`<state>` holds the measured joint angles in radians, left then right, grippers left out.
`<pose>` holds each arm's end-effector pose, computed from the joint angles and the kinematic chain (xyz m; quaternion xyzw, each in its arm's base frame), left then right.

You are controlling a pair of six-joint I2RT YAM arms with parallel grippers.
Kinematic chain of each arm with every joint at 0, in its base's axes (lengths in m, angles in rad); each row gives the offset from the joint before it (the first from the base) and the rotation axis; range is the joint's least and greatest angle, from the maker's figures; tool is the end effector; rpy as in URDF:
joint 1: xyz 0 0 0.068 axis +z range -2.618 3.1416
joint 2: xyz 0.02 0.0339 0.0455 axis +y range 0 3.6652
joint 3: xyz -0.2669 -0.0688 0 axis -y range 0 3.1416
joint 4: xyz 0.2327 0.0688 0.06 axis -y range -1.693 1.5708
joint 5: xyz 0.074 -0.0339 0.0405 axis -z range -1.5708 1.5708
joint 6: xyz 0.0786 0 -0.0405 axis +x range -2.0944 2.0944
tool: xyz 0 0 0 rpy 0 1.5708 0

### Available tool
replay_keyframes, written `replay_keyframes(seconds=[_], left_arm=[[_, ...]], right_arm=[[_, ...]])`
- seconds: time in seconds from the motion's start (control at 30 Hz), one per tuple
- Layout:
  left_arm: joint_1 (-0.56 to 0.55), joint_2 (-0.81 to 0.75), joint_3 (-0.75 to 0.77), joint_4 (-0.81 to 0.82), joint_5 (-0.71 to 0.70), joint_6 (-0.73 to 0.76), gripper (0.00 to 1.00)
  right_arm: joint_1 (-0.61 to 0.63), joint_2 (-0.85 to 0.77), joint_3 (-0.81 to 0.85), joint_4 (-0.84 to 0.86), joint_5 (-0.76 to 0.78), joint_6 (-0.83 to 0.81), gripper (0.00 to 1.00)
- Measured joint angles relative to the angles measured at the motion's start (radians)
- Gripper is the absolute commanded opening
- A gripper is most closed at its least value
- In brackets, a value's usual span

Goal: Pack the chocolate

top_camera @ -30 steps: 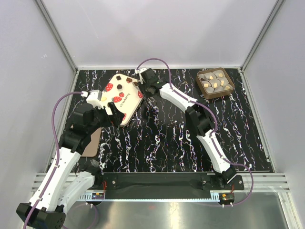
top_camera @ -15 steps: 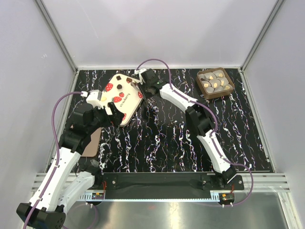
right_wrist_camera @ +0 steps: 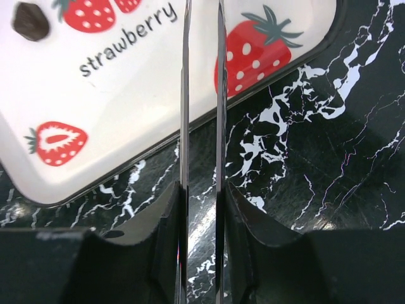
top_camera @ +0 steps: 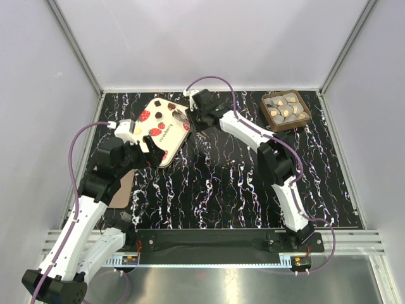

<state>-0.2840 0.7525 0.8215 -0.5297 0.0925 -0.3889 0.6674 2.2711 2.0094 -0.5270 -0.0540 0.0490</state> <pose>0.1799 -0.0601 0.3041 -0.0202 0.8491 -0.2109 0.4839 0.4213 0.3374 0.2072 -0.2910 0.8772 0.1570 0.3481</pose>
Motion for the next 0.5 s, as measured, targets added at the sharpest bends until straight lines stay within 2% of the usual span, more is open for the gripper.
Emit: replay_keyframes(seconds=[0.33, 0.5], left_arm=[[0.0, 0.0, 0.0, 0.0, 0.0, 0.0, 0.99], [0.0, 0.0, 0.0, 0.0, 0.0, 0.0, 0.99]], right_arm=[[-0.011, -0.105, 0.004, -0.038, -0.018, 0.031, 0.31], [-0.1, -0.254, -0.099, -0.054, -0.018, 0.055, 0.31]])
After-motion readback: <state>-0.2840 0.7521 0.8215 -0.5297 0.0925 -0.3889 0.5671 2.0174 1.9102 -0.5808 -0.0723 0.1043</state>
